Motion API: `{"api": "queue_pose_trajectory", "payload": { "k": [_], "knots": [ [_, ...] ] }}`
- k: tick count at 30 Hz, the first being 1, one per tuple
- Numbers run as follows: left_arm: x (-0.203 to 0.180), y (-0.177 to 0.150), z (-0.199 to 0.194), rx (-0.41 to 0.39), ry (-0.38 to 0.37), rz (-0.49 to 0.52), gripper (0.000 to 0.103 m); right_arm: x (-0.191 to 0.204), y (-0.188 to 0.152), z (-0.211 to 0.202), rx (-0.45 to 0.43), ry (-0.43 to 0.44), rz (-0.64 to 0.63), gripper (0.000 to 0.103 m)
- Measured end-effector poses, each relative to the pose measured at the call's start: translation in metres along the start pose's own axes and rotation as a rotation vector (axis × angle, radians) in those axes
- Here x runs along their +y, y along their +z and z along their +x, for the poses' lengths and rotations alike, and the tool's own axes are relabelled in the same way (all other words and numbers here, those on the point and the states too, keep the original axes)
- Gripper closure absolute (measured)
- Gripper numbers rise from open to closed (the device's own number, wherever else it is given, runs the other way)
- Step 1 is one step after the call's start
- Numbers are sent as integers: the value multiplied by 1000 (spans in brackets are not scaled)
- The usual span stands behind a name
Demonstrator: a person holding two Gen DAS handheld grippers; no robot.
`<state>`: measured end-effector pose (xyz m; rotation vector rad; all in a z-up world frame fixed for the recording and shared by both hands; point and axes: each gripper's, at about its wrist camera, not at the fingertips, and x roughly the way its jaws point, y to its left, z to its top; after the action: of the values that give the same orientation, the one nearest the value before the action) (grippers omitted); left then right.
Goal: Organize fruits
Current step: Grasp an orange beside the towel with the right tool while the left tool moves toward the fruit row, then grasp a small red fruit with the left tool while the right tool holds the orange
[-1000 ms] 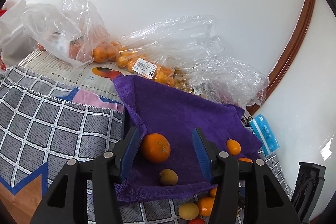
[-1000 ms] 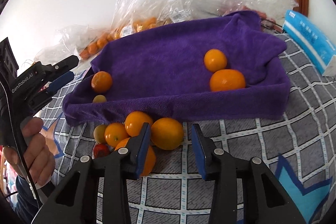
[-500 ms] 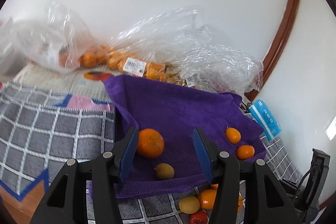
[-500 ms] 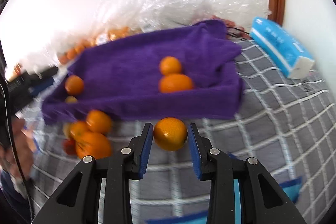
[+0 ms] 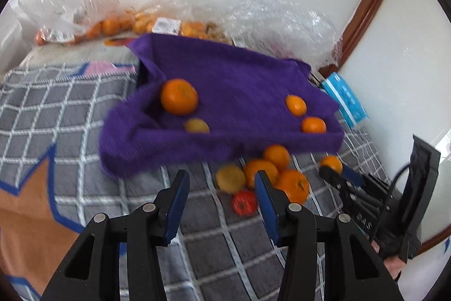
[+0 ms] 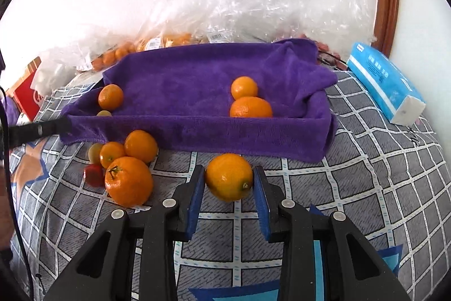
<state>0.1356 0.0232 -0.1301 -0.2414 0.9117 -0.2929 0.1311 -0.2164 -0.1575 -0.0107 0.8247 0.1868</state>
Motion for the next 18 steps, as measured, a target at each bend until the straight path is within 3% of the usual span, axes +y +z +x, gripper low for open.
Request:
{"api": "queue_pose_trajectory", "payload": {
  "k": [10,18],
  "knots": [
    [-30,-27,14,48,-2,125,58,-19,-2,-1,-9,16,116,69],
    [-35,-25,28,46,52,119,77,-21,-2,0,-11,24,138,69]
  ]
}}
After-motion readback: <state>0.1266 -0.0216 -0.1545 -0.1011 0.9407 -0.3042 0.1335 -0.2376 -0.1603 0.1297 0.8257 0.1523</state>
